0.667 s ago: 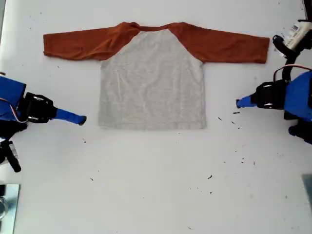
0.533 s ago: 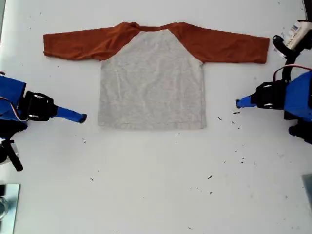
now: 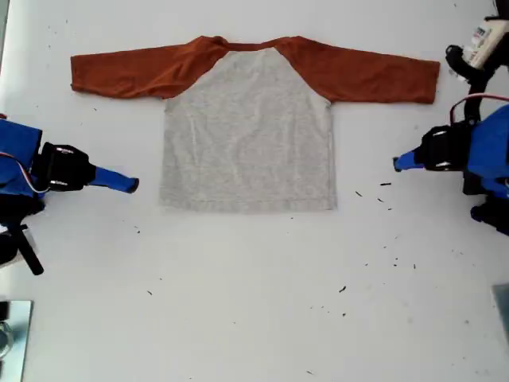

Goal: Fold t shirt

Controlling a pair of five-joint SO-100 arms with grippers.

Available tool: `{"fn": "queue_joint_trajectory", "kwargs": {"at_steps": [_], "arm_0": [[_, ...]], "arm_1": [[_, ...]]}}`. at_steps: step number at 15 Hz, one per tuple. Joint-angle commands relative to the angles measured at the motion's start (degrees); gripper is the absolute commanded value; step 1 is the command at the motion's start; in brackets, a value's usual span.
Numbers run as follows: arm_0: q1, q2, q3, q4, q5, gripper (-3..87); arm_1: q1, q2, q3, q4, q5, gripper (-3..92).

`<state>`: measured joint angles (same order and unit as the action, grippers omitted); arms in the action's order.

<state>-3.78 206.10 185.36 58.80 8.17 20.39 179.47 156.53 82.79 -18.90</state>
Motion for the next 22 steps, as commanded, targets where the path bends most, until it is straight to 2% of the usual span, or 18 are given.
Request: {"fn": "queue_joint_trajectory", "kwargs": {"at_steps": [1,4,5,6,9,11,16,20,21,22], "arm_0": [[1.67,0.35,0.53,0.18,-0.97,-0.3],[3.34,0.35,0.53,0.18,-1.05,-0.3],[3.34,0.35,0.53,0.18,-0.97,-0.3],[3.34,0.35,0.53,0.18,-0.88,-0.3],[3.16,0.35,0.53,0.18,0.18,-0.3],[3.16,0.35,0.53,0.18,0.44,-0.3],[3.78,0.35,0.53,0.18,0.62,-0.3],[3.08,0.35,0.53,0.18,1.14,-0.3],[3.08,0.35,0.53,0.09,1.14,-0.3],[3.16,0.35,0.53,0.09,1.14,-0.3]], "arm_1": [[8.17,-9.93,-17.05,5.54,-7.29,3.4],[24.87,-20.13,-31.82,10.02,-18.28,4.7],[29.97,-25.14,-37.18,12.22,-21.62,25.2],[33.93,-30.32,-42.10,13.80,-25.05,36.7],[44.91,-39.37,-50.89,13.80,-32.78,37.3],[50.80,-43.51,-47.46,6.86,-37.00,36.4],[59.41,-51.59,-27.60,-21.71,-45.18,32.9],[60.73,-62.58,-20.39,-38.94,-49.48,31.3],[60.73,-66.27,-20.30,-41.31,-50.10,25.9],[60.12,-67.59,-22.06,-40.25,-50.27,3.6]]}}
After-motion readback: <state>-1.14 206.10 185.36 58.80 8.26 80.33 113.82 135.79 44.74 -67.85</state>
